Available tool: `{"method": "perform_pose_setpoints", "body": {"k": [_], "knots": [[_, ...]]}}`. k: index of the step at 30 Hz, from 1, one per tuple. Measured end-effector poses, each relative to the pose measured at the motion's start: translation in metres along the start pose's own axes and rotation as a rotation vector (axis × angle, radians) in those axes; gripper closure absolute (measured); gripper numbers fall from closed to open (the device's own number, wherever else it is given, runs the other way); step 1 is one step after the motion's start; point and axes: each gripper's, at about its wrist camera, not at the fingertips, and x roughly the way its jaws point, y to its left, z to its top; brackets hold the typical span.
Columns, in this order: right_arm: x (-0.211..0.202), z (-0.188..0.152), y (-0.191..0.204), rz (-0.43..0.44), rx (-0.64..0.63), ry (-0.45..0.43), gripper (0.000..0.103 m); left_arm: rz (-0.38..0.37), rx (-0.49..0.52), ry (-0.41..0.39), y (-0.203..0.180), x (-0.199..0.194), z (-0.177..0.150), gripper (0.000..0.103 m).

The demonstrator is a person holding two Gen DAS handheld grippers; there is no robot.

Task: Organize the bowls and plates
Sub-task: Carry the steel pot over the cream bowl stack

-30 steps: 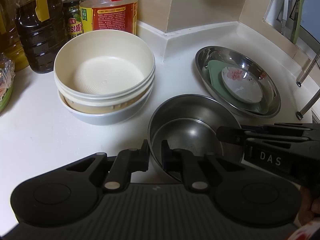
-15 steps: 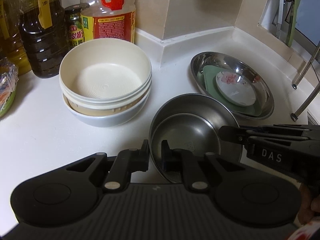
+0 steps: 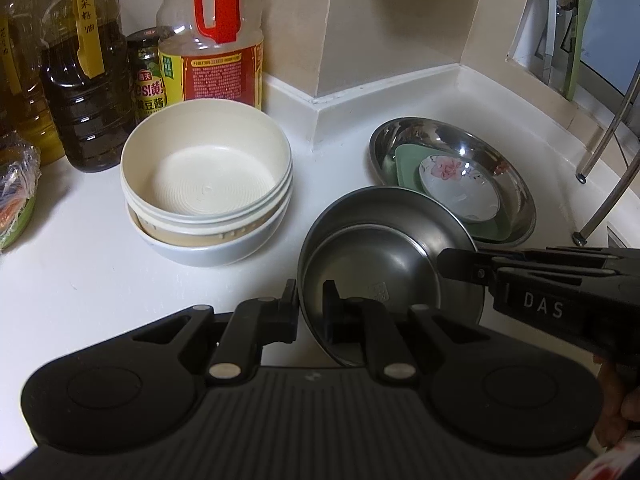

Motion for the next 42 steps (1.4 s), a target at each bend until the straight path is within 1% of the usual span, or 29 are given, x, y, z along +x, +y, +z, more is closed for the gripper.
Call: {"method": "perform_pose_setpoints", "body": {"k": [14, 25, 31, 42], "knots": [[-0.017, 0.018, 0.005, 0.005, -0.024, -0.03, 0.094, -0.004, 0.003, -0.047, -0.005, -0.017, 0.014, 0.092], [-0.025, 0.042, 0.014, 0.044, -0.05, -0.072, 0.094, 0.01, -0.014, -0.101, 0.003, -0.033, 0.03, 0.092], [-0.019, 0.059, 0.028, 0.084, -0.074, -0.084, 0.094, 0.042, -0.035, -0.125, 0.017, -0.04, 0.037, 0.092], [0.01, 0.092, 0.057, 0.179, -0.105, -0.09, 0.094, 0.118, -0.091, -0.168, 0.054, -0.05, 0.056, 0.092]]}}
